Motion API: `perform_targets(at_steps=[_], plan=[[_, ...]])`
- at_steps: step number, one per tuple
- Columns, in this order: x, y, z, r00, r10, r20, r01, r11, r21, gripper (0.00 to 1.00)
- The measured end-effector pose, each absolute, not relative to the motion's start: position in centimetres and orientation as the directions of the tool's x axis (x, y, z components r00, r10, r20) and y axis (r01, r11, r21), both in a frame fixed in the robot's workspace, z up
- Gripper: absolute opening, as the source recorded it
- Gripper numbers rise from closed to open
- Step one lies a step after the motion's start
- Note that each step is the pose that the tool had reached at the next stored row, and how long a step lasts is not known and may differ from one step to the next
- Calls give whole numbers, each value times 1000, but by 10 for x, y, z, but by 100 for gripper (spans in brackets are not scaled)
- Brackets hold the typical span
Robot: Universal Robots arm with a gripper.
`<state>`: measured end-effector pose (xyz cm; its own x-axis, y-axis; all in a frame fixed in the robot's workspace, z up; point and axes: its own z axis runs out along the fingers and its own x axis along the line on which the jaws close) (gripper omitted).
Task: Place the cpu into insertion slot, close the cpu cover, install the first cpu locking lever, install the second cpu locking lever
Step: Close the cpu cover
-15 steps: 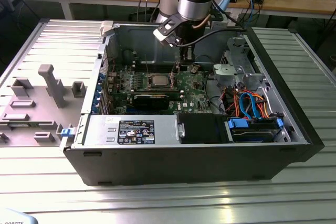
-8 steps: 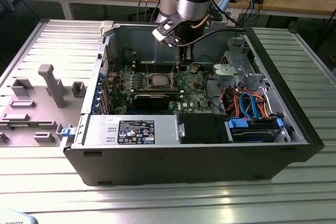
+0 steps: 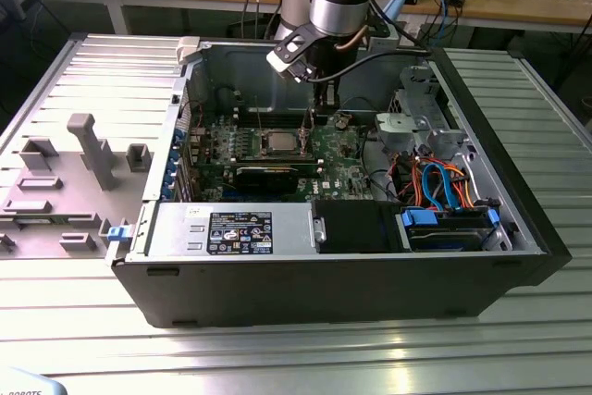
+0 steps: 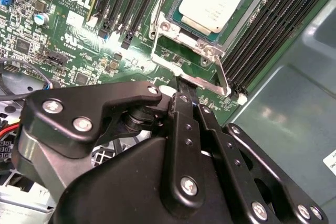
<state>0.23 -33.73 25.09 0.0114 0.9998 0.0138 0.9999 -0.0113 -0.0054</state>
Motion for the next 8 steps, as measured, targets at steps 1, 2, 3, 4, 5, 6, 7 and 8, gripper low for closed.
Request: perform_targets(at_steps=[1,2,3,4,5,6,7,8], plan=[[2,-337,251,11,1000,14,1000,-11,-5,11],[1,-337,251,11,1000,14,1000,-11,-5,11],[0,-337,251,11,1000,14,1000,-11,-5,11],[0,-337,251,11,1000,14,1000,-11,-5,11],[0,-337,251,11,1000,14,1000,-11,-5,11],[-1,-337,251,11,1000,14,1000,-11,-5,11],[-1,-337,251,11,1000,14,1000,-11,-5,11],[-2,-337,251,11,1000,14,1000,-11,-5,11]])
